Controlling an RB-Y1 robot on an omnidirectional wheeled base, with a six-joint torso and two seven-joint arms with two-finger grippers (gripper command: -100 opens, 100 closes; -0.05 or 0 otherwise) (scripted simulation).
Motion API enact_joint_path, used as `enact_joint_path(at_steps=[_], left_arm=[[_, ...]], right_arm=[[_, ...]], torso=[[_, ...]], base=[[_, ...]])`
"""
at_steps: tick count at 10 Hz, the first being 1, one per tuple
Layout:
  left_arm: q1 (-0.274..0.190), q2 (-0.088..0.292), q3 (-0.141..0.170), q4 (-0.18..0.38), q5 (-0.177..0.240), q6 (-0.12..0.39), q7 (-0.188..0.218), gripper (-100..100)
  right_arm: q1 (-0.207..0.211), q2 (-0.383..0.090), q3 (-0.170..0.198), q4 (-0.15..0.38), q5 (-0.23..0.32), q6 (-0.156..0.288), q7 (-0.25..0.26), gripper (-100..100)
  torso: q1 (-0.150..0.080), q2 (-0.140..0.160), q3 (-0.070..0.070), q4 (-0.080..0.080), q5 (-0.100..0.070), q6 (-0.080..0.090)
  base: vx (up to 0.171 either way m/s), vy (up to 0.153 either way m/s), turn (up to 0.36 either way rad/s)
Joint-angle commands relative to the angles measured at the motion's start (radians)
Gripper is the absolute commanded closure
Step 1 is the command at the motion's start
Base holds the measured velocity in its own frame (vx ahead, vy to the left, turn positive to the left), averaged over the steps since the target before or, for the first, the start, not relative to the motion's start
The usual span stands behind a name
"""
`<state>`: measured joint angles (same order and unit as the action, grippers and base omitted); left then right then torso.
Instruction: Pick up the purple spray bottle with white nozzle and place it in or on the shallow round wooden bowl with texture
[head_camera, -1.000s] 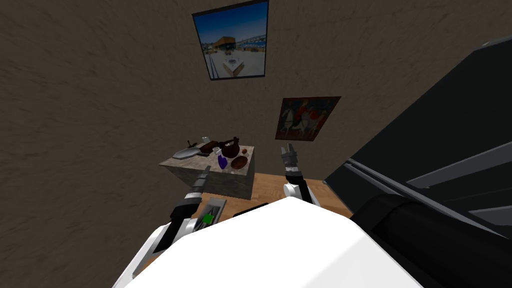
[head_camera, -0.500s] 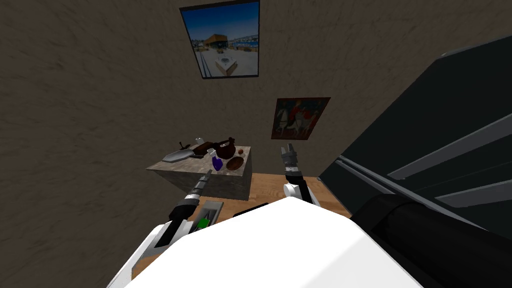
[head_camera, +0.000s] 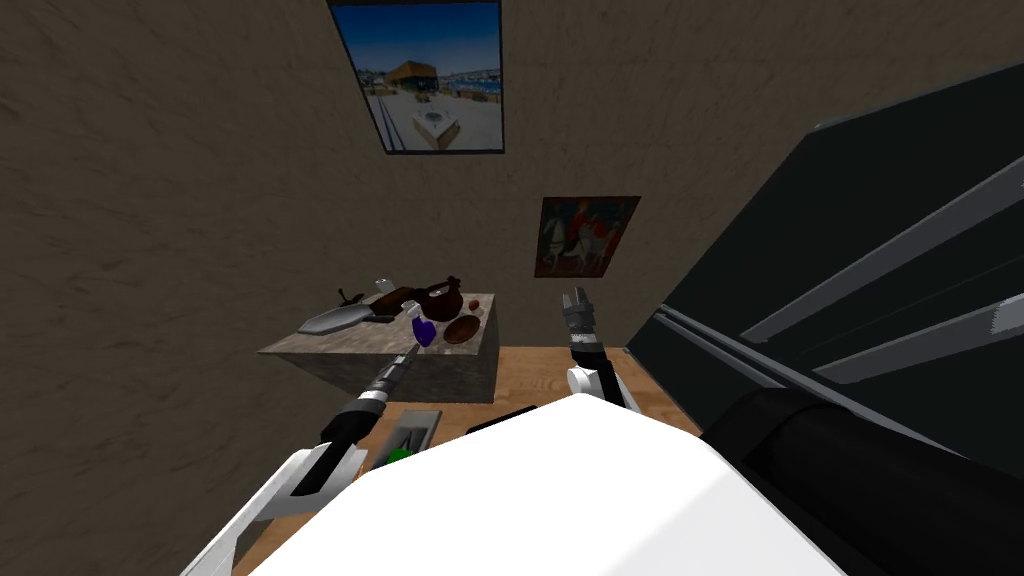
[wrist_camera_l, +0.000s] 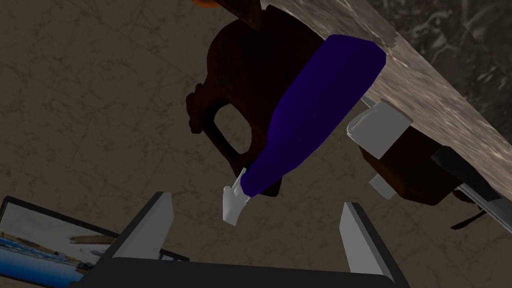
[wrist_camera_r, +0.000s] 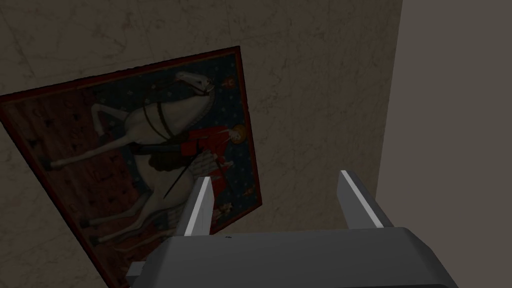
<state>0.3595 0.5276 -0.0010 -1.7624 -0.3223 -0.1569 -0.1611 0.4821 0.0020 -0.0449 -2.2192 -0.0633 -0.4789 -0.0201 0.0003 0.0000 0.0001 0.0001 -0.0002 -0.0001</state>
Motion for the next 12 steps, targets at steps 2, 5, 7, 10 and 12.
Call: enact_joint_path(at_steps=[2,5,7,10,12], left_arm=[[-0.013,0.072,0.0,0.035,-0.028,0.009,-0.022,-100],[-0.025,0.154,0.003,0.067,-0.056,0.019,-0.047,-100],[-0.032,0.203,0.005,0.086,-0.074,0.025,-0.064,-100],[-0.041,0.27,0.01,0.11,-0.096,0.031,-0.087,-100],[-0.045,0.305,0.013,0.122,-0.106,0.033,-0.099,-100]], right_arm=[[0.0,0.0,0.0,0.0,0.0,0.0,0.0,0],[0.0,0.0,0.0,0.0,0.0,0.0,0.0,0],[0.0,0.0,0.0,0.0,0.0,0.0,0.0,0],[0.0,0.0,0.0,0.0,0.0,0.0,0.0,0],[0.0,0.0,0.0,0.0,0.0,0.0,0.0,0]], torso=[[0.0,0.0,0.0,0.0,0.0,0.0],[0.001,0.0,0.0,0.0,0.0,0.0],[0.002,-0.001,0.0,0.0,0.0,0.0],[0.002,-0.001,0.0,0.0,0.001,0.0],[0.002,0.0,0.0,0.0,0.001,0.0]], base=[[0.006,0.003,-0.166],[0.008,0.015,-0.16],[0.01,0.026,-0.205],[0.007,0.03,-0.14],[0.006,0.029,-0.14]])
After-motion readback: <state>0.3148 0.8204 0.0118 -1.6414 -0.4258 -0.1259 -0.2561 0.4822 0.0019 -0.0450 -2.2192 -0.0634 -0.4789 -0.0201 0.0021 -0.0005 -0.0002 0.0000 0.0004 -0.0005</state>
